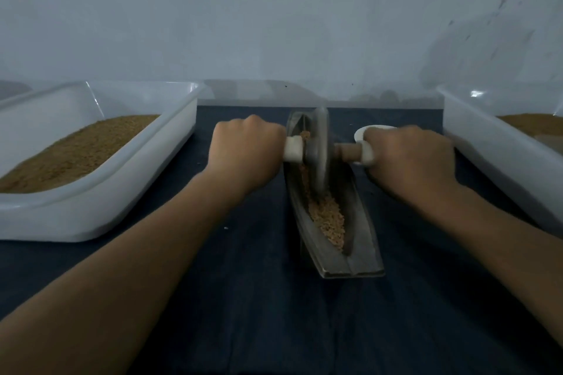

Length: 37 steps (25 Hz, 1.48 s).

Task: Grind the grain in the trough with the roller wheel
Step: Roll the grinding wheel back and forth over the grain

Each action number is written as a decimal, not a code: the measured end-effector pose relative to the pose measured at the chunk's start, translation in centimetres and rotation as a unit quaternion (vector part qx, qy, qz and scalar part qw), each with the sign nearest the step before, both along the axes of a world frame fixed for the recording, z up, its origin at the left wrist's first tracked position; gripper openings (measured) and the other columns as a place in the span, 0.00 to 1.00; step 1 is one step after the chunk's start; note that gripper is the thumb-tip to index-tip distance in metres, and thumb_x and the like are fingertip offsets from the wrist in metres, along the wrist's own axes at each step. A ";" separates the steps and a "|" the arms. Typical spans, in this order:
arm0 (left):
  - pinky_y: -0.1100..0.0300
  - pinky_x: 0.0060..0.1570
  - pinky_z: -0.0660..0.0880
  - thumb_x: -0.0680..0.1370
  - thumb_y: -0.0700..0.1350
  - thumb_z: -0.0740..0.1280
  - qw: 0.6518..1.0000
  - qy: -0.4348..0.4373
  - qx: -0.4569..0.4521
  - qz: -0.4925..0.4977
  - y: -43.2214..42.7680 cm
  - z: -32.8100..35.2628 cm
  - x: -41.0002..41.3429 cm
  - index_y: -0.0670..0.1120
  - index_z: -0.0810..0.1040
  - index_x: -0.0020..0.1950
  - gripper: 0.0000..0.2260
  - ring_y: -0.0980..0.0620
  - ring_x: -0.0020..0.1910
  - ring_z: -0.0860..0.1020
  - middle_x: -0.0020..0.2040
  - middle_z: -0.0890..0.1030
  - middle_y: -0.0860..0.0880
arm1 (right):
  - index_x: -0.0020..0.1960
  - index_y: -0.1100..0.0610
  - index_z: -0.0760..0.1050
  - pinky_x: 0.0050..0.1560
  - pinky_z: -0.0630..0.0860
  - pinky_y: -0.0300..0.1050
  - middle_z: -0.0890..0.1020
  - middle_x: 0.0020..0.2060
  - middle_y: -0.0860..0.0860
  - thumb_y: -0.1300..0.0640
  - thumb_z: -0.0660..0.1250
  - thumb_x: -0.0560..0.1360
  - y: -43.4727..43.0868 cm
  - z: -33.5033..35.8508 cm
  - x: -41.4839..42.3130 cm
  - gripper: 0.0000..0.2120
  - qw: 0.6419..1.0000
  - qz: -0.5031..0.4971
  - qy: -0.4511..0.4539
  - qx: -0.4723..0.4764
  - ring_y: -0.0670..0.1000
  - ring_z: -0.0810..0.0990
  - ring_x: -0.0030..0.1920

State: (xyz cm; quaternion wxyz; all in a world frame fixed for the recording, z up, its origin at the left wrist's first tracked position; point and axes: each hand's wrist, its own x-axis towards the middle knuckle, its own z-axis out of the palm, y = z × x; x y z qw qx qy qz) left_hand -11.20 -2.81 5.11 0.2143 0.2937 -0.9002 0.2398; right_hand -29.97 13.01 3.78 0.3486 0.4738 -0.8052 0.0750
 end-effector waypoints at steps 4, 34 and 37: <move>0.55 0.33 0.64 0.76 0.48 0.67 0.998 0.004 0.066 0.023 -1.4 0.8 -1.8 0.50 0.77 0.46 0.03 0.48 0.32 0.67 0.34 0.68 0.50 | 0.45 0.49 0.74 0.33 0.64 0.44 0.78 0.38 0.50 0.44 0.69 0.77 -2.8 2.1 -0.7 0.10 0.997 -0.009 -0.038 0.067 0.56 0.78 0.38; 0.54 0.34 0.66 0.76 0.44 0.66 0.999 -0.014 0.040 0.017 -1.6 1.4 -2.4 0.50 0.76 0.46 0.01 0.47 0.33 0.69 0.35 0.68 0.50 | 0.45 0.49 0.71 0.34 0.62 0.44 0.77 0.38 0.50 0.51 0.67 0.77 -2.6 1.8 -0.5 0.06 0.995 -0.020 -0.081 0.061 0.56 0.76 0.38; 0.57 0.30 0.61 0.74 0.50 0.68 0.999 -0.006 0.030 -0.030 -0.7 0.2 0.3 0.54 0.70 0.41 0.07 0.51 0.28 0.62 0.32 0.62 0.53 | 0.37 0.50 0.68 0.28 0.51 0.39 0.64 0.28 0.44 0.51 0.72 0.71 1.0 0.8 0.5 0.13 0.999 0.016 -0.002 0.036 0.46 0.59 0.27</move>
